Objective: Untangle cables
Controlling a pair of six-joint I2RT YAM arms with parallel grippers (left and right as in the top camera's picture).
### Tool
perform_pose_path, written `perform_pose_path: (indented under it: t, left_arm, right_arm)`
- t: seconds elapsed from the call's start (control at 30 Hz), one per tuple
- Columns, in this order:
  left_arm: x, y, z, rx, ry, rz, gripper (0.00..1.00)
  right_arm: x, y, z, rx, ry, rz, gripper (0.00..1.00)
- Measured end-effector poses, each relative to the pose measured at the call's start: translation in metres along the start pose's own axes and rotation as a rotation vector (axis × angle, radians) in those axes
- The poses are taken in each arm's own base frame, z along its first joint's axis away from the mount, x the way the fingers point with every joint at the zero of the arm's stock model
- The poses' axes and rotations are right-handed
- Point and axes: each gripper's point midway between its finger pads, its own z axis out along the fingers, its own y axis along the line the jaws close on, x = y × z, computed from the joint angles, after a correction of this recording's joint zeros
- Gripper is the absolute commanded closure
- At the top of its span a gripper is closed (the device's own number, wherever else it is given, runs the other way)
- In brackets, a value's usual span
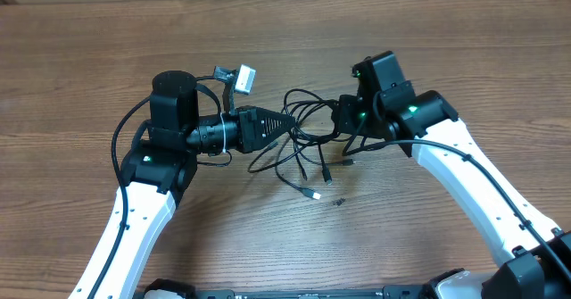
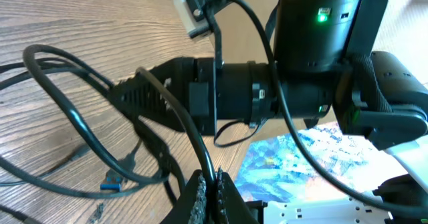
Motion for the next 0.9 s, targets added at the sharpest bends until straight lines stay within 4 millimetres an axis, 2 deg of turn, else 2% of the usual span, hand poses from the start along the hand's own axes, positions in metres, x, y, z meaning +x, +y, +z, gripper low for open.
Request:
perform_pose_path:
  t: [0.1, 0.17, 0.23, 0.3, 0.37, 0.47, 0.5, 0.53, 0.57, 0.6, 0.7, 0.8, 0.9]
  left_arm:
    - [0.002, 0.002, 0.0, -0.006, 0.008, 0.004, 0.96]
    - [0.005, 0.003, 0.0, -0.004, 0.016, 0.008, 0.96]
    - [0.009, 0.004, -0.001, -0.017, 0.028, 0.007, 0.96]
    - [0.018, 0.021, -0.003, -0.101, 0.041, -0.053, 0.96]
    - [0.025, 0.04, -0.006, -0.2, 0.043, -0.099, 0.96]
    - [0.027, 0.056, -0.01, -0.288, 0.03, -0.118, 0.96]
    - [0.028, 0.059, -0.011, -0.305, 0.029, -0.118, 0.92]
    - [0.028, 0.062, -0.012, -0.322, 0.026, -0.116, 0.77]
    - [0.028, 0.066, -0.014, -0.343, 0.025, -0.113, 0.62]
    - [0.028, 0.068, -0.014, -0.356, 0.024, -0.105, 0.5]
    - [0.032, 0.075, -0.017, -0.394, 0.031, -0.113, 0.12]
    - [0.038, 0.083, -0.021, -0.441, 0.042, -0.137, 0.0]
    - [0.042, 0.087, -0.023, -0.467, 0.055, -0.129, 0.01]
  right_arm:
    - [-0.003, -0.01, -0.001, 0.013, 0.0, 0.025, 0.79]
    - [-0.006, -0.025, -0.003, 0.061, -0.006, 0.052, 0.8]
    - [-0.017, -0.059, -0.008, 0.152, -0.034, 0.12, 0.81]
    - [-0.021, -0.088, -0.013, 0.227, -0.044, 0.175, 0.82]
    - [-0.022, -0.097, -0.015, 0.251, -0.047, 0.193, 0.81]
    - [-0.022, -0.102, -0.017, 0.268, -0.049, 0.203, 0.82]
    - [-0.023, -0.103, -0.017, 0.27, -0.049, 0.203, 0.81]
    - [-0.022, -0.103, -0.017, 0.271, -0.045, 0.203, 0.8]
    - [-0.021, -0.102, -0.017, 0.268, -0.041, 0.204, 0.72]
    - [-0.019, -0.1, -0.016, 0.255, -0.033, 0.205, 0.56]
    - [-0.016, -0.096, -0.015, 0.23, -0.012, 0.205, 0.21]
    - [-0.013, -0.094, -0.015, 0.22, 0.002, 0.2, 0.06]
    - [-0.012, -0.093, -0.014, 0.211, 0.011, 0.181, 0.03]
